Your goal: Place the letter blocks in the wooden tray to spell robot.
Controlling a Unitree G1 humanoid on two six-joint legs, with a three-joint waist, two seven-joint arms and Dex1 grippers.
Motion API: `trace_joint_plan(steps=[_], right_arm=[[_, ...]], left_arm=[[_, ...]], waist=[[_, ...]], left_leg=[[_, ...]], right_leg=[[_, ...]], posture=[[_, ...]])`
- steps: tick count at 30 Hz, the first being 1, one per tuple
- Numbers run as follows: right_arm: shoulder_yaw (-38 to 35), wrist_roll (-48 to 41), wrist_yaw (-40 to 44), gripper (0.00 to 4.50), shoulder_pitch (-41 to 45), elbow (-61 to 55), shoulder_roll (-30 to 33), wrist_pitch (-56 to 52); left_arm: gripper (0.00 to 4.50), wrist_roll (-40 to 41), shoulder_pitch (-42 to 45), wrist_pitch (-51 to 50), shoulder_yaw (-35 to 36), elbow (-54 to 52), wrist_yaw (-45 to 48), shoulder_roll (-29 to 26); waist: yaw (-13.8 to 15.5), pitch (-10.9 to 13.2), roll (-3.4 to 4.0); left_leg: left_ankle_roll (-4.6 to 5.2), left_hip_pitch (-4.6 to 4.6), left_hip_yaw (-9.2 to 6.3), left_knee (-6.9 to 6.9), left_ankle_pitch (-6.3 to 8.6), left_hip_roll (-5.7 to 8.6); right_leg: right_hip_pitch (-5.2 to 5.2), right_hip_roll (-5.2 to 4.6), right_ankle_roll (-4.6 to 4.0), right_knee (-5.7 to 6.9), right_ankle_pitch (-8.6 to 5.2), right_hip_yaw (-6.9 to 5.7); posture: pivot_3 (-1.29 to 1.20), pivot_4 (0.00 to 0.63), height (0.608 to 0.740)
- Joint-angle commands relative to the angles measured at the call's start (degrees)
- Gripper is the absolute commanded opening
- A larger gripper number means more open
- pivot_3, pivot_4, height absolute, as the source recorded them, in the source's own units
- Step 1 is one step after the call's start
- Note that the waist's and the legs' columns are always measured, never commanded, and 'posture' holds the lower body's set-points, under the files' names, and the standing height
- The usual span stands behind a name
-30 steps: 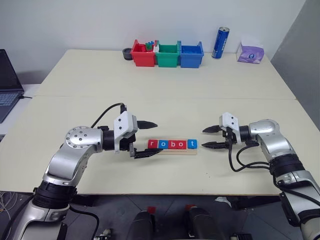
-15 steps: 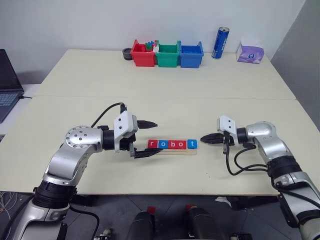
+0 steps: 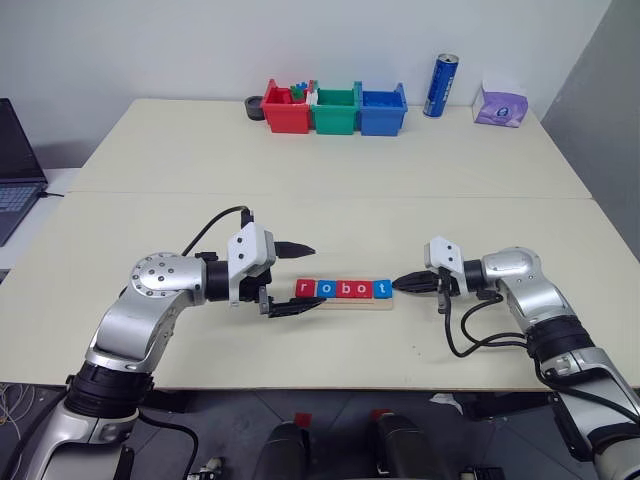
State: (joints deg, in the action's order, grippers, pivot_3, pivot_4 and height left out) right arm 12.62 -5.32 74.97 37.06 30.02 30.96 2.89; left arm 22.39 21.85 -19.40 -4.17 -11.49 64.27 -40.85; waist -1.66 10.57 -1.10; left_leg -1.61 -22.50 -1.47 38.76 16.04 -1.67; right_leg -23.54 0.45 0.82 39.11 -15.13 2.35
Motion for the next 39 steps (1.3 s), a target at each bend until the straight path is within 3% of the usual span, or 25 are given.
trace_joint_plan(steps=[1, 25, 32, 35, 39], right_arm=[[-0.2, -0.2, 0.4, 0.04, 0.5, -1.4, -0.1, 0.1], [0.2, -0.5, 0.7, 0.04, 0.9, -3.0, -1.7, -1.3], [-2.4, -4.0, 1.6, 0.04, -1.7, -13.4, 2.5, -9.9], [-4.7, -7.9, 0.6, 0.62, -4.9, -23.2, 5.0, -18.3], [-6.2, -11.1, -1.9, 2.06, -9.6, -34.1, 7.5, -26.0]], left_arm=[[4.50, 0.3, 0.0, 0.2, 1.0, -2.4, -0.4, -0.5], [4.50, 0.7, -0.4, -0.4, 1.5, -3.2, -1.4, -1.0], [4.50, 2.3, -1.7, -2.5, 4.8, -3.0, -2.0, -2.8], [4.50, 4.1, -5.7, -5.2, 9.3, -3.8, -2.4, -5.5], [4.50, 4.7, -13.0, -6.1, 14.6, -4.8, -1.6, -9.7]], waist=[[0.0, 0.0, 0.00], [0.0, 0.0, 0.00], [0.0, 0.0, 0.01], [0.0, 0.0, 0.01], [-0.2, 0.0, 0.02]], left_leg=[[0.00, 0.00, 0.00, 0.00, 0.00, 0.00], [0.00, 0.00, 0.00, 0.00, 0.00, 0.00], [0.00, 0.00, -0.03, 0.00, 0.00, -0.01], [0.00, -0.01, -0.08, -0.01, 0.00, -0.06], [0.00, 0.01, -0.18, -0.06, 0.01, -0.09]], right_leg=[[0.00, 0.00, 0.00, 0.00, 0.00, 0.00], [0.00, 0.00, 0.00, 0.00, 0.00, -0.01], [0.00, 0.00, 0.00, 0.00, 0.00, -0.01], [0.00, -0.01, 0.00, 0.00, 0.00, 0.00], [-0.01, -0.03, 0.01, 0.00, -0.01, 0.01]], posture=[[0.00, 0.150, 0.740], [0.00, 0.150, 0.740], [0.00, 0.150, 0.740], [0.00, 0.150, 0.740], [0.00, 0.150, 0.740]])
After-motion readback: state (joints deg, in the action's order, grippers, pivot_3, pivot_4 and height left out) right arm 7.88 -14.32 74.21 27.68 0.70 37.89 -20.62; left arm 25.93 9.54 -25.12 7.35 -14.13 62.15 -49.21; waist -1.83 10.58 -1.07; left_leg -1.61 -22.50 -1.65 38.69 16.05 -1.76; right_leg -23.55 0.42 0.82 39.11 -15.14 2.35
